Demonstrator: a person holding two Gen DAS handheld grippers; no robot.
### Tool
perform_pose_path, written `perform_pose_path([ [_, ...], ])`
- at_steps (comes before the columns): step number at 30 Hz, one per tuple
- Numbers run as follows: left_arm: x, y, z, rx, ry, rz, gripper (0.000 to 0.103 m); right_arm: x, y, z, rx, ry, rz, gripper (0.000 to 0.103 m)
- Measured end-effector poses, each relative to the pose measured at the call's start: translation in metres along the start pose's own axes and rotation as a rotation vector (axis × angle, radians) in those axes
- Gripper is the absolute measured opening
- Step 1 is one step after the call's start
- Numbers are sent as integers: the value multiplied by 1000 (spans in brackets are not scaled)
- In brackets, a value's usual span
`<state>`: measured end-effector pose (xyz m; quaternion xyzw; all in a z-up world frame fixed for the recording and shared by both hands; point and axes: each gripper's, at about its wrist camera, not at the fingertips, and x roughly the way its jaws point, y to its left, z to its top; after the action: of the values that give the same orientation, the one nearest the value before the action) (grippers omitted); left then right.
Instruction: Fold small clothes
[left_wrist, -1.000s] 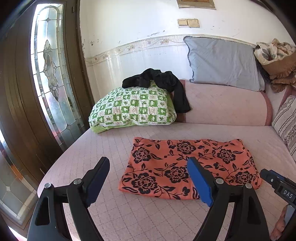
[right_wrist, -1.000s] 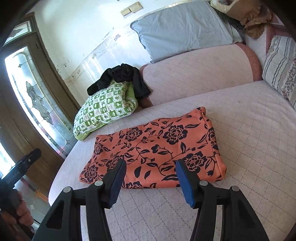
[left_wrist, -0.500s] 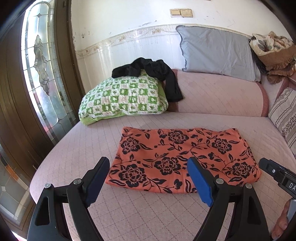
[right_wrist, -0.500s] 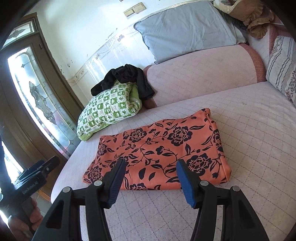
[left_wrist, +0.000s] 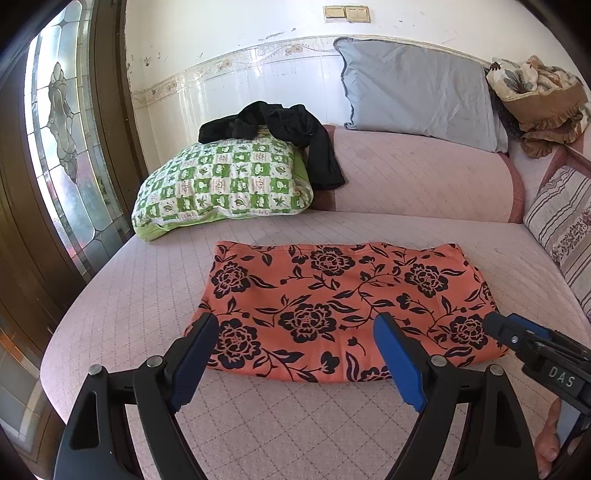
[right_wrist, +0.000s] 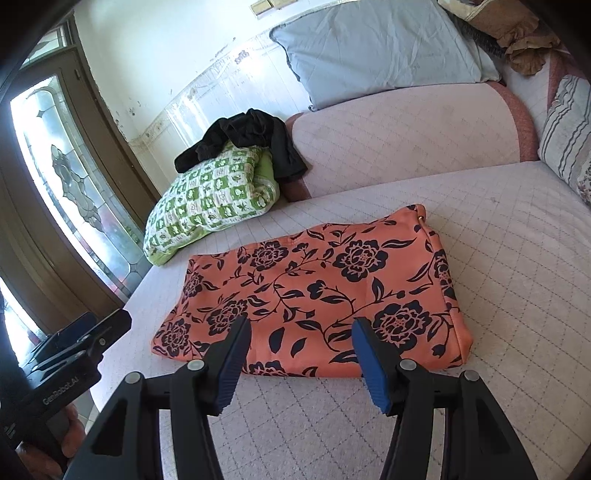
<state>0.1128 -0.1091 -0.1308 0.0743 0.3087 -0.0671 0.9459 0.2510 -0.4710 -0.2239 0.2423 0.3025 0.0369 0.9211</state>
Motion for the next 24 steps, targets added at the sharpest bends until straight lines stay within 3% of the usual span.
perform_pose_path([
  [24, 25, -4, -2, 7, 32, -6, 86, 23, -8, -1, 30, 47, -31, 61],
])
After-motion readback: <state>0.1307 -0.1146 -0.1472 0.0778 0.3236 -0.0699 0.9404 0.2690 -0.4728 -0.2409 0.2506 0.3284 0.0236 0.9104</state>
